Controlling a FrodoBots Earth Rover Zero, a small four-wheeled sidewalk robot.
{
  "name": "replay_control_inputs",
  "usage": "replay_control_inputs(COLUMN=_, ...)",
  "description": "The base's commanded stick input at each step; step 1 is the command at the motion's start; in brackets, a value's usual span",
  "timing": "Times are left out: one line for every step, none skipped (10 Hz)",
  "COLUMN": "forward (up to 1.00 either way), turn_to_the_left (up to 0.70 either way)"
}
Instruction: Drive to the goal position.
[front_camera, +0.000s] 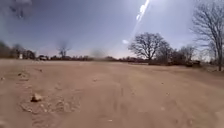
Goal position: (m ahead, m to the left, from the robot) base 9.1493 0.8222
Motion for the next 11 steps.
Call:
replay_control_inputs(forward=1.0, turn_to_the_left=0.0)
replay_control_inputs(forward=1.0, turn_to_the_left=0.0)
replay_control_inputs(forward=1.0, turn_to_the_left=0.0)
replay_control_inputs(forward=1.0, turn_to_the_left=0.0)
replay_control_inputs(forward=1.0, turn_to_the_left=0.0)
replay_control_inputs(forward=1.0, turn_to_the_left=0.0)
replay_control_inputs(forward=1.0, turn_to_the_left=0.0)
replay_control_inputs(forward=1.0, turn_to_the_left=0.0)
replay_control_inputs(forward=1.0, turn_to_the_left=0.0)
replay_control_inputs(forward=1.0, turn_to_the_left=0.0)
replay_control_inputs(forward=1.0, turn_to_the_left=0.0)
